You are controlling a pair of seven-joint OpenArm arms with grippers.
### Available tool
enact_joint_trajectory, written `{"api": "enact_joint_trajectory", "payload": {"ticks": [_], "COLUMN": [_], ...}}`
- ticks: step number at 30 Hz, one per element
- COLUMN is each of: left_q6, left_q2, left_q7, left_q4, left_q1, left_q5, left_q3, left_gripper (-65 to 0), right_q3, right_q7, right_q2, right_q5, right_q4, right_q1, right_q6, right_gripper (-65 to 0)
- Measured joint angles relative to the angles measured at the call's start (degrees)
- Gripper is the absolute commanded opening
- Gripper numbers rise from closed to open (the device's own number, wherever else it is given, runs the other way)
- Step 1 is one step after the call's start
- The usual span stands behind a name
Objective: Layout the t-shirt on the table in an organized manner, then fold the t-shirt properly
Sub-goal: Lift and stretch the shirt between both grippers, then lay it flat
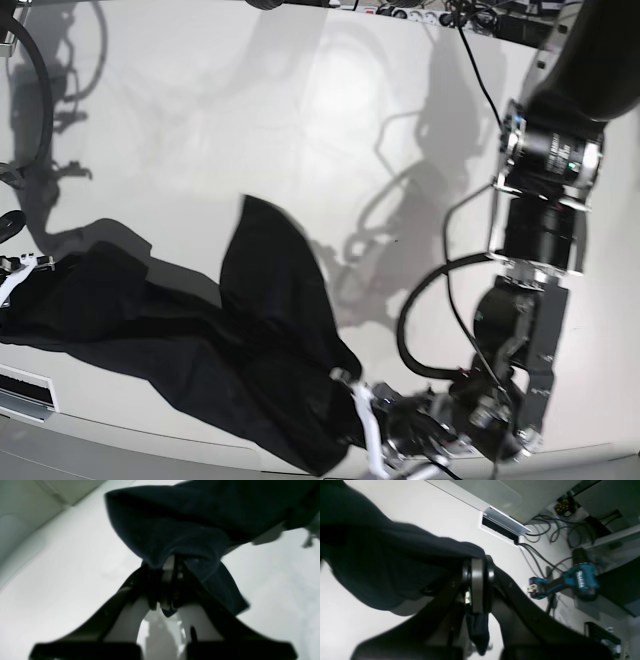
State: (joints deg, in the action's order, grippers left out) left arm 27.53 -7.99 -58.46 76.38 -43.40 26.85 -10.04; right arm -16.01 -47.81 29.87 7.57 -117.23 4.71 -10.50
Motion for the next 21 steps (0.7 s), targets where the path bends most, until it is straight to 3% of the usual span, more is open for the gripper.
{"api": "enact_joint_trajectory", "payload": {"ticks": [7,12,15,18,20,21], "left_q6": [0.0,0.2,2.8,6.1,6.2,6.2], "left_q2": [-9.5,-12.3,-12.2,-12.1,-12.5,-13.2], "left_q7": [0.4,-2.3,-5.9,-10.3,-12.3,-12.1], "left_q4": [-1.9,-5.3,-7.3,-8.2,-8.3,-8.4], "left_q1": [-13.0,-18.4,-18.2,-14.3,-10.6,-8.6], "left_q5": [6.1,13.1,17.4,21.9,23.0,23.9], "left_q3": [0.0,0.0,0.0,0.0,-0.2,-0.3], "left_gripper": [-65.0,-65.0,-65.0,-65.0,-65.0,-65.0], "right_q3": [0.0,0.0,0.0,0.0,0.0,0.1], "right_q7": [0.0,0.3,0.0,-1.4,-4.8,-7.4], "right_q2": [2.7,3.3,3.5,3.5,3.5,3.4], "right_q5": [0.0,0.7,4.7,12.4,19.3,23.2], "right_q4": [0.0,0.0,0.0,0.0,0.0,0.0], "right_q1": [-0.1,-0.1,-0.1,0.8,2.5,3.5], "right_q6": [0.9,0.4,-7.0,-20.2,-28.9,-29.7], "right_gripper": [-65.0,-65.0,-65.0,-65.0,-65.0,-65.0]}}
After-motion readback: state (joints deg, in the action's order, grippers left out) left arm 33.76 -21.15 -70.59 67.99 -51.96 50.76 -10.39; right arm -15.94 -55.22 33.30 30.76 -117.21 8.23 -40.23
